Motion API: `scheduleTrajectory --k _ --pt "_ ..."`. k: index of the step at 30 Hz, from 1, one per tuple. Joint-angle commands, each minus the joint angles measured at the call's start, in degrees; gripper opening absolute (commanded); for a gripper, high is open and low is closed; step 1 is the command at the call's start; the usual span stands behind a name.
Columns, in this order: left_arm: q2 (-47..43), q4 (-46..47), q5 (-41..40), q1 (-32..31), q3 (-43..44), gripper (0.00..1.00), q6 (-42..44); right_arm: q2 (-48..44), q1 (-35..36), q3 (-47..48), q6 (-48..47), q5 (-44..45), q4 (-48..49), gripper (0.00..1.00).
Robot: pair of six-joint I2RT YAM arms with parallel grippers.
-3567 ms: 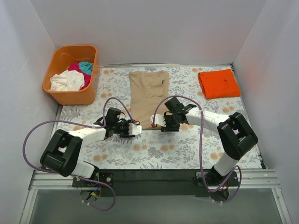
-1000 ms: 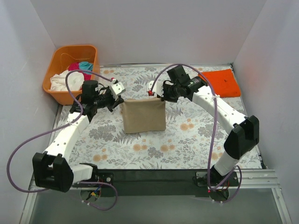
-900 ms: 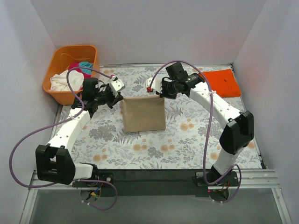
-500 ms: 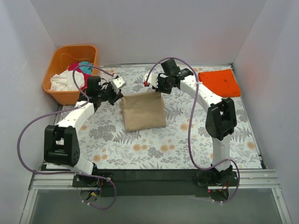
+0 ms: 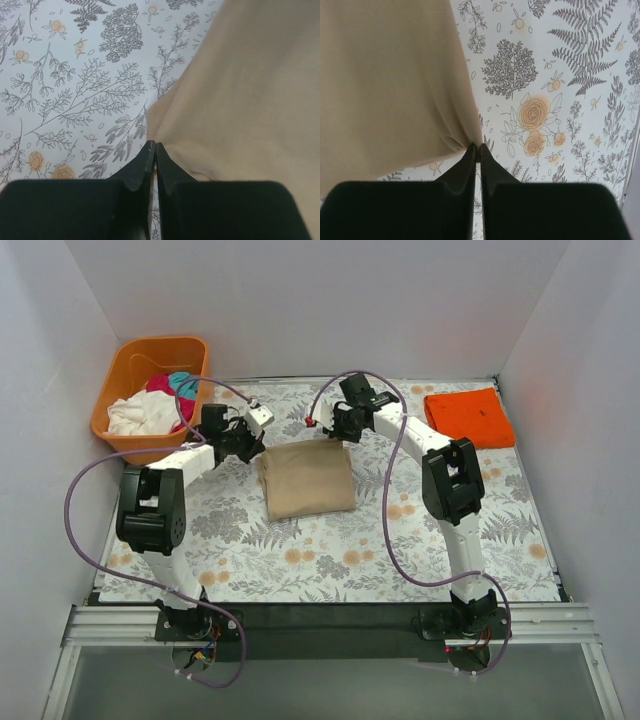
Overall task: Fold and stack the t-shirts
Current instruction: Fold the tshirt
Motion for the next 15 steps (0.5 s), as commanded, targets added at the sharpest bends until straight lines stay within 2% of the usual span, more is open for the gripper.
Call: scheduleTrajectory --k 1,2,3,4,8,10,11,15 --pt "2.4 0.1 -3.1 0.5 4.8 0.08 -1.2 1.1 -0.6 3.7 0.3 1.7 2.1 0.12" --pt "3.1 -0.9 -4.0 0.5 6.4 0.11 -2.2 0.8 -0.6 3.9 0.7 2.0 2.1 0.19" --pt "3.6 -1.8 -4.5 0.5 9.1 0.22 -3.1 0.7 -0.6 4.2 1.4 2.4 2.2 0.25" --pt "3.9 -4.1 -4.7 0.5 10.9 0.25 -4.2 0.4 -0.6 4.5 2.1 3.0 2.1 0.31" --pt "1.4 -10.5 -3.4 0.5 15.4 0.34 -10.3 -4.3 -0.6 5.0 5.8 4.3 1.7 0.37" --pt "-1.4 -15.7 -1.0 0.5 16.8 0.37 -16.4 -6.3 -0.6 4.5 10.0 2.6 -0.2 0.38" --pt "-2.5 -17.4 0.3 0.5 16.6 0.41 -18.5 -7.9 -0.5 4.2 12.2 1.7 -1.0 0.39" --pt "-7.6 -20.0 0.6 -2.0 11.9 0.42 -27.1 -9.5 -0.6 2.0 22.6 -6.0 -5.9 0.42"
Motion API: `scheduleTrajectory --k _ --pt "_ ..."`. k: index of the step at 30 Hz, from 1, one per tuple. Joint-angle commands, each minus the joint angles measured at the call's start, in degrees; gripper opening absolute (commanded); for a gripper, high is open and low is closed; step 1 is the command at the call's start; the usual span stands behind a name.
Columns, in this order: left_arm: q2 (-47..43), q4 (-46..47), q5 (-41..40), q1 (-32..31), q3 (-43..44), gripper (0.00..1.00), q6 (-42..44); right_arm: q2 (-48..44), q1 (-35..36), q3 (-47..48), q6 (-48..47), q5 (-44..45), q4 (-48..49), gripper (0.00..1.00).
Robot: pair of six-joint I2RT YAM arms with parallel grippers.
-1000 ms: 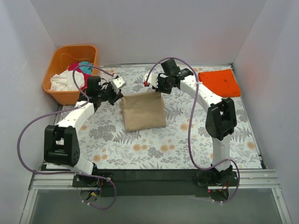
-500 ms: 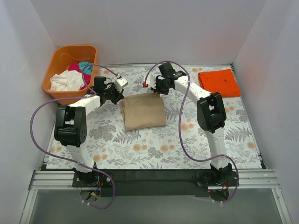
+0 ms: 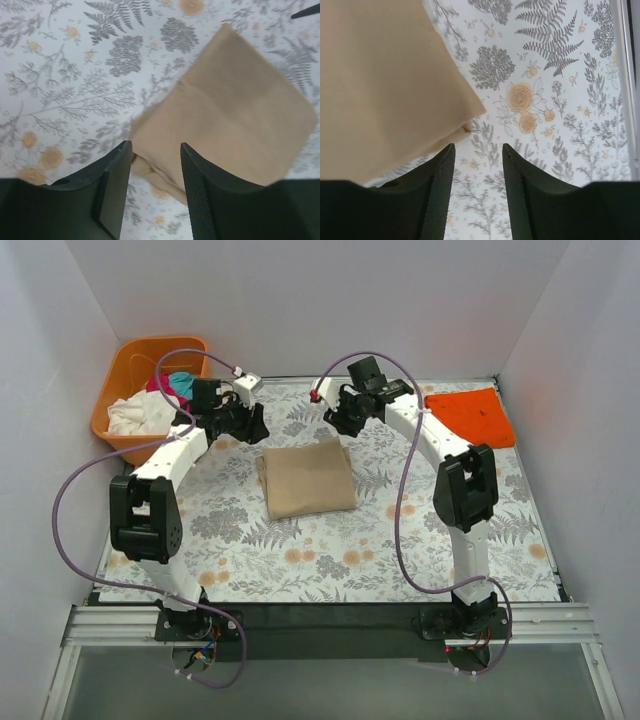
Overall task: Fold and stack the t-shirts
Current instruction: Fold the tshirt
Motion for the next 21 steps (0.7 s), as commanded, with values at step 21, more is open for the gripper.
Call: scheduleTrajectory --k 21 --pt "7.6 -6.1 11.7 0.7 -11.4 0.4 -25.7 11.4 -7.5 -8.0 31.2 -33.6 -4.4 0.47"
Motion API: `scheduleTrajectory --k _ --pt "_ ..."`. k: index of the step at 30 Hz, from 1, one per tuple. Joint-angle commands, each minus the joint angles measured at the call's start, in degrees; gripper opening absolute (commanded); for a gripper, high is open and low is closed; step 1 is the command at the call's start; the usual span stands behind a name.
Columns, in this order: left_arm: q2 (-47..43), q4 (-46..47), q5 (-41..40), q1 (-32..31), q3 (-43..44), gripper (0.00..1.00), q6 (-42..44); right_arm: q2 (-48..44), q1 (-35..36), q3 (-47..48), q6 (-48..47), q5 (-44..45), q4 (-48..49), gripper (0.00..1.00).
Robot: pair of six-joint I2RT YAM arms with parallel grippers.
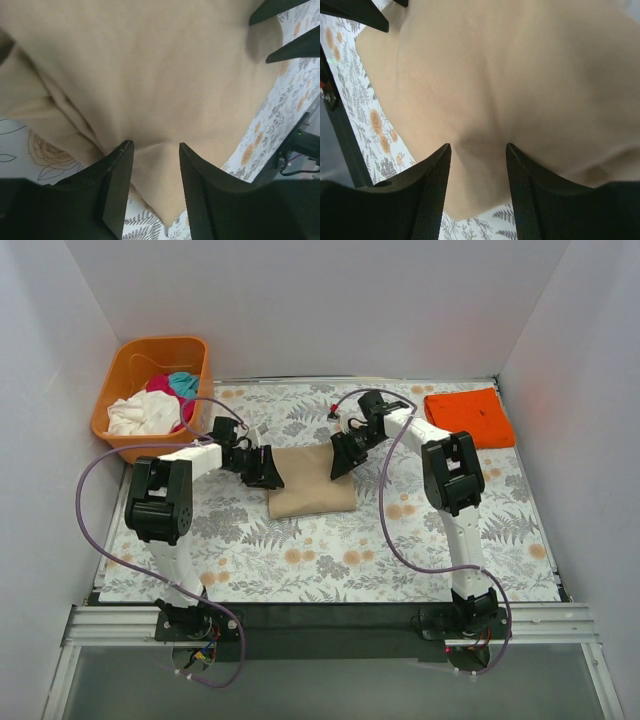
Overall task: Fold and stack the t-shirts
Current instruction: Fold the tshirt
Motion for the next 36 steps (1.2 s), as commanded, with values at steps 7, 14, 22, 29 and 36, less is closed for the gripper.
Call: scheduleTrajectory --k 7,14,22,29,36 --pt "5.0 -2.7 9.9 2.3 5.0 0.32 -0.1 -0.5 -5.2 -4.7 2.1 1.6 0.7 0.47" --pt "-0.6 4.6 20.3 1.4 6.3 0.21 -5.7 -7.2 -7.5 0.2 4.9 -4.9 0.7 0.33" --pt "1.2 16.9 14.5 1.8 8.0 0.09 -17.3 -3.5 -6.7 7.0 16.2 -9.5 9.3 0.29" --pt "5.7 14.5 4.4 2.0 9.6 0.09 -15.9 3.4 -6.1 7.4 18.0 -4.0 12.8 0.28" --pt "10.6 9.5 0.6 2.0 14.8 0.12 -12.9 6.1 -6.3 7.8 16.2 5.6 13.2 0.29"
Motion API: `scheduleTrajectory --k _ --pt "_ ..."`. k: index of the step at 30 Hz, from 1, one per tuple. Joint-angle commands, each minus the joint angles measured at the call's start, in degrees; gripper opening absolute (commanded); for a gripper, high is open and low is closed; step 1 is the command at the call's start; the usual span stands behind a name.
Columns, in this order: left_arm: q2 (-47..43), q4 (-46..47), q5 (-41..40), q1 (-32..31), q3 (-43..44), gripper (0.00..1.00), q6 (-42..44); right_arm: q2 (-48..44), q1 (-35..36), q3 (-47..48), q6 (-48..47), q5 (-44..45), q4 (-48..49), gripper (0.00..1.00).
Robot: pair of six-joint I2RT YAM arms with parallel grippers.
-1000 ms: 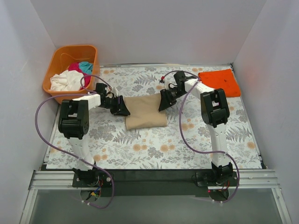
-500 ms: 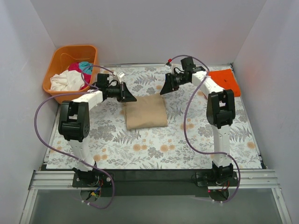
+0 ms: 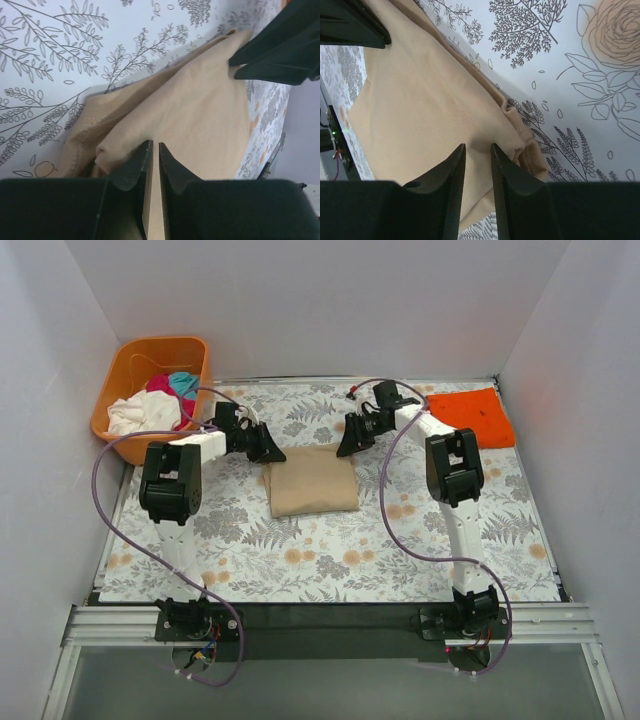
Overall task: Fold and stack the t-shirts
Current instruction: Fold the tshirt
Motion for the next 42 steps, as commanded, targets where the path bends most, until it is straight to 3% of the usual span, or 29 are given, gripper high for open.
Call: scheduleTrajectory --k 1,6,10,12,17,24,31,36,40,42 --pt "-0.9 -3.5 -3.1 0.2 4.0 0.12 2.9 -1.7 -0.3 1.2 -1.3 5.8 1.2 0.31" --pt "-8.8 -8.2 4.7 0.5 3.5 0.21 10.9 -9.4 -0.3 0.0 -4.7 4.5 -1.3 0.38" --pt "-15.9 -20.8 9.9 0.0 1.2 0.22 26.3 -21.7 0.3 -10.6 -7.3 -0.3 -2.7 0.4" --pt "-18.7 -29.5 9.6 -0.2 -0.2 0.22 31.8 -25.2 1.9 -15.2 -8.1 -1.5 -3.6 0.4" --pt "-25.0 -36.9 4.7 -1.7 -8.6 0.22 42.7 -31.1 7.2 -29.7 -11.4 -2.5 -4.6 0.4" --pt "-25.7 -33.3 -1.5 -7.2 -15.4 0.22 43.2 -27.3 8.3 -33.5 -12.3 -1.6 -4.3 0.38" --pt "-20.7 -24.6 -4.4 -7.3 -14.8 0.22 36.2 -22.8 7.9 -34.3 -11.2 1.7 -2.6 0.37" --pt "-16.8 -27.4 -7.3 -5.6 -14.9 0.22 36.7 -22.2 6.3 -36.8 -11.2 2.1 -3.2 0.37" --pt "-23.7 -29.6 -7.4 -5.3 -15.5 0.25 44.3 -27.9 6.2 -37.4 -13.3 -1.6 -5.9 0.37" --pt "-30.0 -29.7 -7.3 -5.9 -15.1 0.35 48.4 -31.5 6.1 -38.1 -14.0 -3.6 -7.3 0.38"
